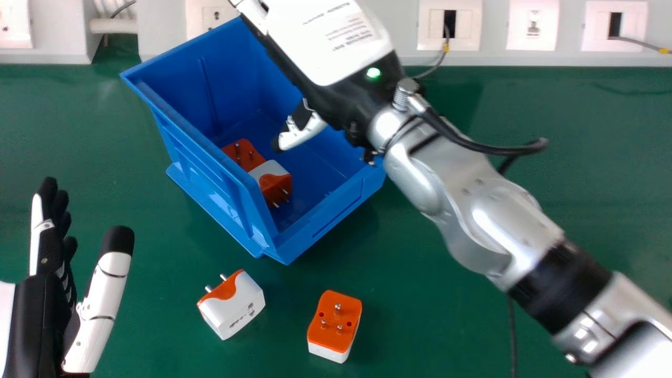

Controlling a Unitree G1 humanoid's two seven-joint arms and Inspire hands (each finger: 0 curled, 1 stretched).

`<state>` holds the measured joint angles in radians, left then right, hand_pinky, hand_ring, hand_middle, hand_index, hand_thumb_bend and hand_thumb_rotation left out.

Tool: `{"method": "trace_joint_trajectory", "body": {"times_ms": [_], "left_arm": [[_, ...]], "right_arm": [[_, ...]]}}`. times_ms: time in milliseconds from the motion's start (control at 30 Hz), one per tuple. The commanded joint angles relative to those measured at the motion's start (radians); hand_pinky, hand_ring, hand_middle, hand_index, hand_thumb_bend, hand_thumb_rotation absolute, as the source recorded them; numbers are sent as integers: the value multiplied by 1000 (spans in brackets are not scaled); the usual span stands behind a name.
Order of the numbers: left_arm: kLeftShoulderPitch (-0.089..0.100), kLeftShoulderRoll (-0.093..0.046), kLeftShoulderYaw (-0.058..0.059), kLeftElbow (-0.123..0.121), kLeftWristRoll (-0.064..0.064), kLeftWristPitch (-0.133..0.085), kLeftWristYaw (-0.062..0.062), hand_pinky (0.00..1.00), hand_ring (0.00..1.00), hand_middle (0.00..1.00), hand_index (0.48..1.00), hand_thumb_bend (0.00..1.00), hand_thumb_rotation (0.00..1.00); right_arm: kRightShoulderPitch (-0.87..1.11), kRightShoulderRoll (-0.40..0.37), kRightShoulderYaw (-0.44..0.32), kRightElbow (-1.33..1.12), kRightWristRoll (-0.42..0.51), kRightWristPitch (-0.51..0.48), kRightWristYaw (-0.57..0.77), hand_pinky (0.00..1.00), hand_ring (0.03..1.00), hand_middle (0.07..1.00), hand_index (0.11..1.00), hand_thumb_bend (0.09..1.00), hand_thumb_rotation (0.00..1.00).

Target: Pick all objects and put in blue box

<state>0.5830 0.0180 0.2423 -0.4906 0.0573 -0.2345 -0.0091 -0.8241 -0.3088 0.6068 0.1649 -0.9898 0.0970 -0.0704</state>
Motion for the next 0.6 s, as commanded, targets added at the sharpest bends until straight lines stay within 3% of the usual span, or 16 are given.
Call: {"method": "trace_joint_trajectory", "body": {"times_ms": [0, 233, 433, 567], "left_arm": [[2, 9, 5, -13, -10, -12, -2, 994, 1000, 1000, 1000, 645, 816], [9, 6, 2, -22, -10, -12, -7, 993, 1000, 1000, 1000, 647, 815], [26, 3, 2, -23, -14, -24, -12, 991, 1000, 1000, 1000, 631, 812], [33, 2, -3, -25, -10, -28, -11, 988, 1000, 1000, 1000, 631, 811]], "right_arm": [[45, -23, -43, -102, -10, -11, -2, 998, 1000, 1000, 999, 807, 255], [290, -87, -140, -373, 24, -39, 44, 1000, 1000, 1000, 1000, 775, 267], [575, -84, -229, -567, 99, -54, 55, 1000, 1000, 1000, 970, 793, 226], [740, -71, -268, -619, 141, -81, 30, 1000, 1000, 1000, 959, 756, 259]]}}
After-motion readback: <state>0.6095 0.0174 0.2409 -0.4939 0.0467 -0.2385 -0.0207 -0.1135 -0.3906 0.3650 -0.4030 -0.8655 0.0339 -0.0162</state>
